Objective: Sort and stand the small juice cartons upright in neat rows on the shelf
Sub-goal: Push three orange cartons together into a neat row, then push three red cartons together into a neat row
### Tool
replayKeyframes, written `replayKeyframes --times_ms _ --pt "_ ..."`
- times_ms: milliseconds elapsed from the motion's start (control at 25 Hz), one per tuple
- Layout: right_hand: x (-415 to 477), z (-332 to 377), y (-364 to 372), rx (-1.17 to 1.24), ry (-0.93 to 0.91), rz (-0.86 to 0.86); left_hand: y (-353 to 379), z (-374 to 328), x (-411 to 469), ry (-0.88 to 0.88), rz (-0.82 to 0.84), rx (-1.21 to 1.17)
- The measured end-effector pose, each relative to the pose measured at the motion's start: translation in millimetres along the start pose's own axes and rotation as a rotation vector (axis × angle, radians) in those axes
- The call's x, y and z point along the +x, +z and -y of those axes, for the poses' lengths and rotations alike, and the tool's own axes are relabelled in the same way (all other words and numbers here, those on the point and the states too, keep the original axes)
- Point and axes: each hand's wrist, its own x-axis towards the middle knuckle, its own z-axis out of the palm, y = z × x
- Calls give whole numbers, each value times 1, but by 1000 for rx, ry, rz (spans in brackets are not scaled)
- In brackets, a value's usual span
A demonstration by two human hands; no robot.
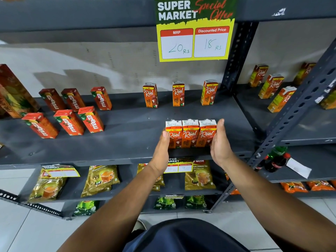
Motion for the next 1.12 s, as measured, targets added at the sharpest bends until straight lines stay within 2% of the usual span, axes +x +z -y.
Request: replayKeyframes --times_ms 280,360,440,600,720,840,920,1040,1120 --pt "-4 9 -3 -11 -29 -12 -3 4 3 -48 -56 -28" --pt "-2 22 -5 -48 -90 -48 -6 2 3 -29 -78 -56" --pt "1 41 -1 -222 -229 -78 -17 -4 2 1 -146 -69" --pt "6 79 39 -730 -611 -115 -77 -20 -7 130 -447 18" --pt "9 83 96 -943 -767 2 -137 -23 -24 195 -718 42" --pt "14 61 155 -906 -676 202 -194 -30 -47 253 -938 30" --pt "19 43 192 -817 -521 286 -234 -37 -54 254 -1051 25" --pt "32 17 234 -659 -300 290 -294 -42 -51 174 -1137 20" --pt "39 1 256 -559 -194 265 -330 -40 -45 139 -1136 24"
